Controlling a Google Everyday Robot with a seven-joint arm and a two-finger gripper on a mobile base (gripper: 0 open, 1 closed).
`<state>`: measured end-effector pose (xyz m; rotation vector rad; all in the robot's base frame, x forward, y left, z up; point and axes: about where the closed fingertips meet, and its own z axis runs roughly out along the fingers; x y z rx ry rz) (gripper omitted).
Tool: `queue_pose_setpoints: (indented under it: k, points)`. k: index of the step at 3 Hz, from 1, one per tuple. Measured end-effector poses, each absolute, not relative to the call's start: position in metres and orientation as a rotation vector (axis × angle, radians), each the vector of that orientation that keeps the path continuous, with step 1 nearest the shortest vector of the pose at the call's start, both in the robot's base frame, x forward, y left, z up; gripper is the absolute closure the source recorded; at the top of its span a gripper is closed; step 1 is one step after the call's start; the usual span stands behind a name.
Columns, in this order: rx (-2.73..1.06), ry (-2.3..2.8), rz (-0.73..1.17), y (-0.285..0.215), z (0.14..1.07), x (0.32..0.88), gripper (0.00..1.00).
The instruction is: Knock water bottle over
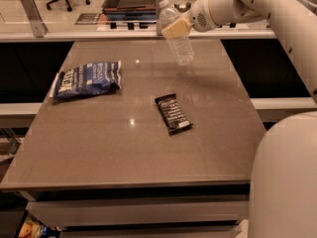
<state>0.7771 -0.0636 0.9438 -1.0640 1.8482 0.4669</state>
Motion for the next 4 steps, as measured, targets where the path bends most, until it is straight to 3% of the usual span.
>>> queue_pose_setpoints:
  k: [4]
  points:
    - [-1.311,2.197,0.107,-0.064,0.882,0.780,1.00]
